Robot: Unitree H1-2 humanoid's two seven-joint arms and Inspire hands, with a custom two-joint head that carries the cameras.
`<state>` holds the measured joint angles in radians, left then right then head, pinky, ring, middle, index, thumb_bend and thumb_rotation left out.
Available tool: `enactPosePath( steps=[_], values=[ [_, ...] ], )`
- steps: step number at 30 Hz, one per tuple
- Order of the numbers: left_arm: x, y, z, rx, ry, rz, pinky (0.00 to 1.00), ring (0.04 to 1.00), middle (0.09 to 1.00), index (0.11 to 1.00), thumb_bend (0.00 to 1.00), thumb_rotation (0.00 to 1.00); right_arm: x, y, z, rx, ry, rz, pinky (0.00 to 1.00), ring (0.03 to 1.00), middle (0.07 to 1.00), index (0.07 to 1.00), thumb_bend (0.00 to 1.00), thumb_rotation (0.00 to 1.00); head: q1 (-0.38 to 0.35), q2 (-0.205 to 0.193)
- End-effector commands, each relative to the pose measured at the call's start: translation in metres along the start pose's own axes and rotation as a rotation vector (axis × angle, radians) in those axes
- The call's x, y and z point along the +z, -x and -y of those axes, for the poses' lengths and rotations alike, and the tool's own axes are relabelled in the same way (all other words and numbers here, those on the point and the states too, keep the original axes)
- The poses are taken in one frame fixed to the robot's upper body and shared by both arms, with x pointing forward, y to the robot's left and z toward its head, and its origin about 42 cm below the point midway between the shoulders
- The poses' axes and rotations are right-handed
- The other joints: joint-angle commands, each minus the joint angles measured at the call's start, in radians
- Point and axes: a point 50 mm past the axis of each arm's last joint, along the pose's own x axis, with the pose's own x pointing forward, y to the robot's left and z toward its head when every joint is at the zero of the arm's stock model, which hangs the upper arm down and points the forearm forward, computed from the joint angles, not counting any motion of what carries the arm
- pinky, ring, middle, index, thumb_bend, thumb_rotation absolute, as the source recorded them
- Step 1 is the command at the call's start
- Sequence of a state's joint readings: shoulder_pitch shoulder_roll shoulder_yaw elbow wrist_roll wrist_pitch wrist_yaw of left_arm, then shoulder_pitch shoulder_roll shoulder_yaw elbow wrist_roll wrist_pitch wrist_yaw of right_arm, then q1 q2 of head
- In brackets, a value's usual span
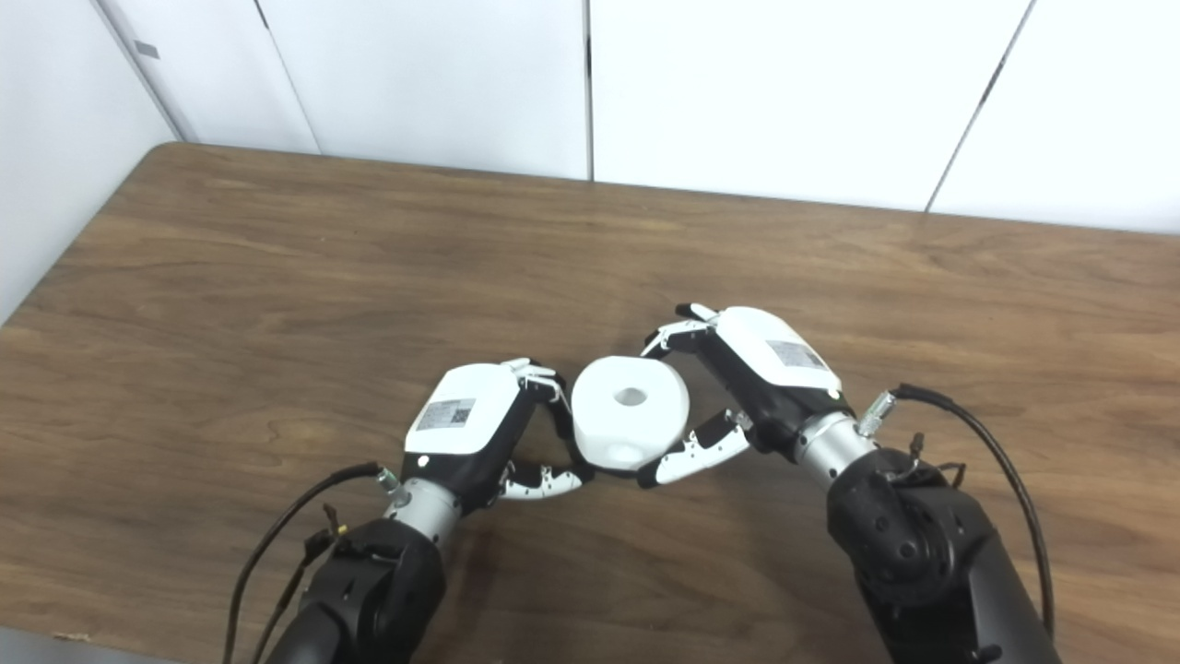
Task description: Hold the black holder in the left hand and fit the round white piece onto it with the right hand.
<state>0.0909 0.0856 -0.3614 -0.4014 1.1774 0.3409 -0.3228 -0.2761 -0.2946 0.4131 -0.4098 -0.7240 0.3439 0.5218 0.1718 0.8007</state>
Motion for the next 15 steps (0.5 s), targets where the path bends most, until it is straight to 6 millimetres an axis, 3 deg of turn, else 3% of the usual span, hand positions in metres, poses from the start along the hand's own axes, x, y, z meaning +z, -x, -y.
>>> enactPosePath(
  steps=[1, 15],
  values=[
    [-0.0053, 0.0067, 0.0187, -0.123, 0.016, -0.031, 0.84, 0.882, 0.800, 0.488, 0.52, 0.05, 0.0068, -0.0008, 0.0128, -0.034, 0.036, 0.032, 0.98, 0.962, 0.838, 0.662, 0.97, 0.33, 0.001, 0.002],
    [-0.0071, 0.0064, 0.0211, -0.128, 0.014, -0.028, 0.83, 0.882, 0.794, 0.487, 0.52, 0.05, 0.0051, -0.0028, 0.0106, -0.011, 0.036, 0.007, 0.99, 0.989, 0.882, 0.733, 1.00, 0.42, 0.000, -0.003]
  ],
)
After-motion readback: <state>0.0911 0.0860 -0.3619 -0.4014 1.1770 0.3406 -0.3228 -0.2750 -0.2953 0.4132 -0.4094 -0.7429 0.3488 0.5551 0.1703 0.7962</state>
